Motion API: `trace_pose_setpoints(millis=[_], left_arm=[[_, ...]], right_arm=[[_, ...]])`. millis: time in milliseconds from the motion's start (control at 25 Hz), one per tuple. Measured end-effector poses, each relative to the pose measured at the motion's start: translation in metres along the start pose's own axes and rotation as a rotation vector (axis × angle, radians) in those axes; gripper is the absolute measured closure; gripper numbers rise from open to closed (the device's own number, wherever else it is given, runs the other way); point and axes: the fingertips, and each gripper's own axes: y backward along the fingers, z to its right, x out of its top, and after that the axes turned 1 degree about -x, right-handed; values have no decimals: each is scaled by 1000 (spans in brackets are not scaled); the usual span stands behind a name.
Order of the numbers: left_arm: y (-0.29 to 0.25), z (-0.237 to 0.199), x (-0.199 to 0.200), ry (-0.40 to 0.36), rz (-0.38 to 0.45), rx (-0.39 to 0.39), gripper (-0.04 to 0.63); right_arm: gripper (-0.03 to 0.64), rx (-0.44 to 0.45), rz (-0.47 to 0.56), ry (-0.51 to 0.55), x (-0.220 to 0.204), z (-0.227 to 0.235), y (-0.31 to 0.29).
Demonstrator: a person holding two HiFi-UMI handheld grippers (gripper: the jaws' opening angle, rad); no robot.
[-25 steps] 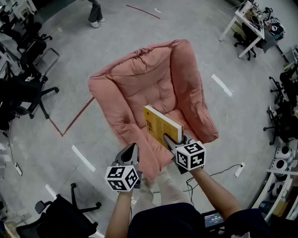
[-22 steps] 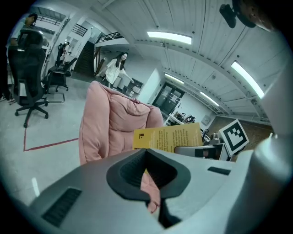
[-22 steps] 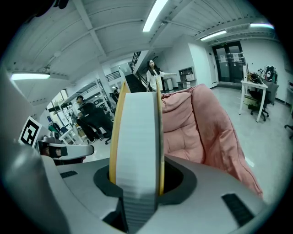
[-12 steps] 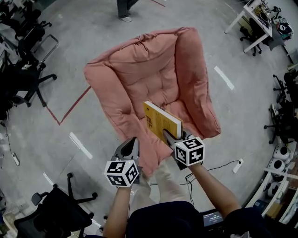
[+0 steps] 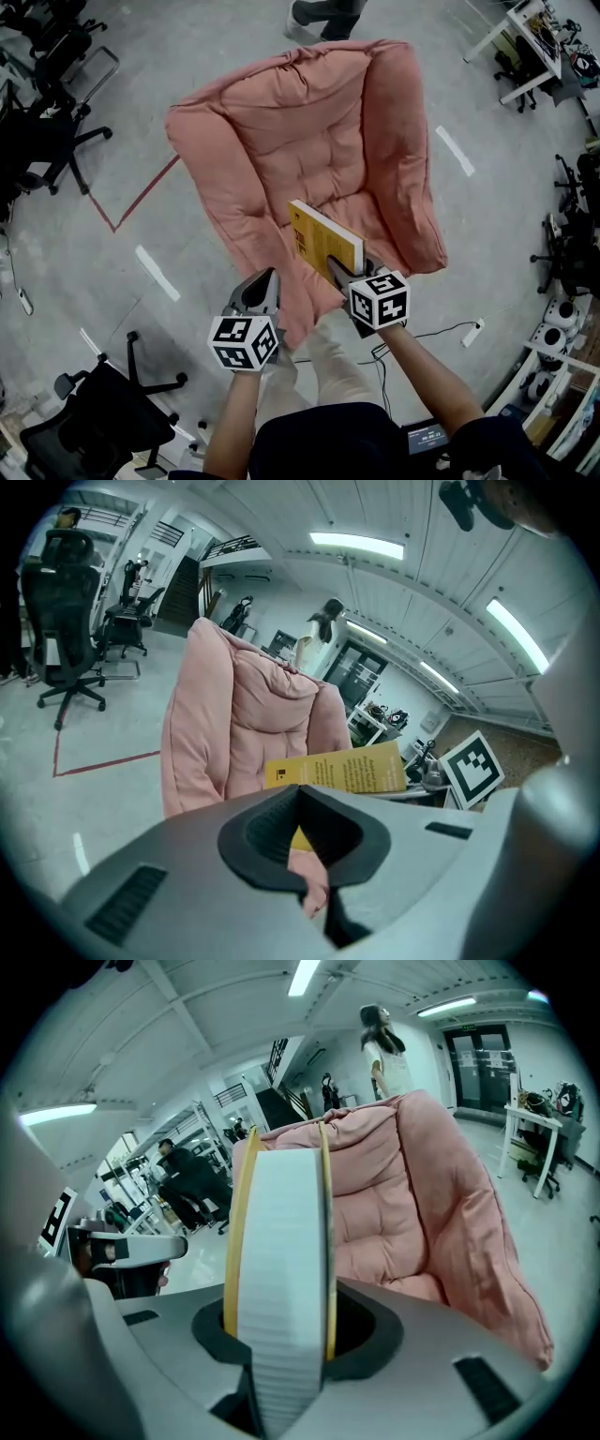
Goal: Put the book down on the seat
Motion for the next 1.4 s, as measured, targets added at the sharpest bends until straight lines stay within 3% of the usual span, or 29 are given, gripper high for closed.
trace_pose_setpoints(millis=[1400], left_arm=[[-20, -39, -26, 82, -24, 44, 591]], right_arm=[[462, -21, -257, 13, -86, 17, -72]])
